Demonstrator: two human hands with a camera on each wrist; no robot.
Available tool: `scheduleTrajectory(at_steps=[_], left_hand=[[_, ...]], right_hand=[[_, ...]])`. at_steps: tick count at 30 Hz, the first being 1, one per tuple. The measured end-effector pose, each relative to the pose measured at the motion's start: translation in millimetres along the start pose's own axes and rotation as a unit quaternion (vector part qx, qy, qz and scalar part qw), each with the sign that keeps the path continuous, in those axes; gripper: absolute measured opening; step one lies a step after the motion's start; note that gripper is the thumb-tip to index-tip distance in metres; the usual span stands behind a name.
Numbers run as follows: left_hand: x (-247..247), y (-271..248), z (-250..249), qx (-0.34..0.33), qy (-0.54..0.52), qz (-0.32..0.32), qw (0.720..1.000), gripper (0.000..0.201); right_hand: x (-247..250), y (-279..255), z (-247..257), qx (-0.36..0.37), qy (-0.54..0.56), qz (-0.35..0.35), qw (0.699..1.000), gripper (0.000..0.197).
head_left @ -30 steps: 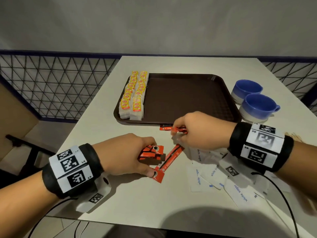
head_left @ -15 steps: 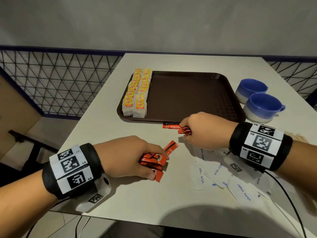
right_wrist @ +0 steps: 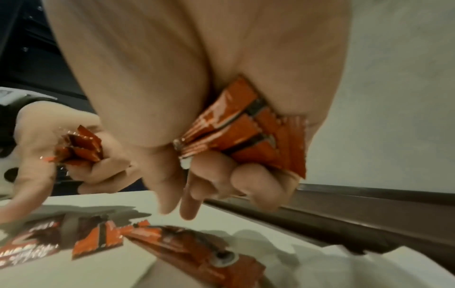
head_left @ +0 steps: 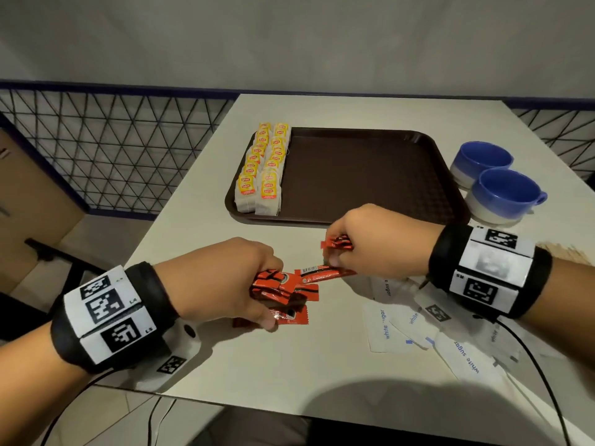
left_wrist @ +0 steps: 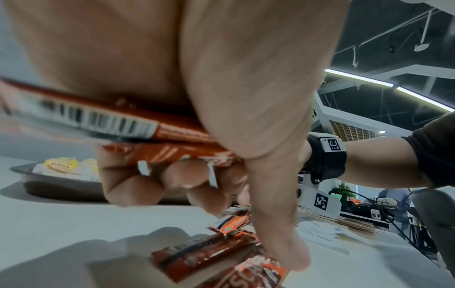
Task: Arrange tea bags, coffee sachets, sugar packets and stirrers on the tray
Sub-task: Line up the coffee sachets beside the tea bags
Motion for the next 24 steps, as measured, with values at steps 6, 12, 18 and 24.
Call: scheduleTrajectory(at_steps=[6,12,18,24], left_hand=[[-15,-2,-2,0.034,0.051,0.022,0.998,0.036],[-12,1,-7,0.038,0.027,0.015,0.999,0.037],[10,-10,-9,0.017,-0.047,-0.017,0.999,0.028],[19,-9,2,0.046,-0.054,-0.050,0.996,0.019]], right_hand=[[-15,3,12,0.018,-0.073,0.014,0.997,0.026],[-2,0,14,0.016,-0.005,0.007,1.000,0.017],[25,-2,-5,-0.009,0.085,-0.023,0.996,0.011],[18,-6,-5,0.012,0.075,0.008,0.997,0.020]])
Point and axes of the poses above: each hand's wrist, its own y-axis towards the middle knuckle, its own x-axis out of the back of the hand, z = x × y, the point moved 9 cm from there along y, towards the middle knuckle, and after that the axes turned 8 degrees about -x, right-handed, at the moved point
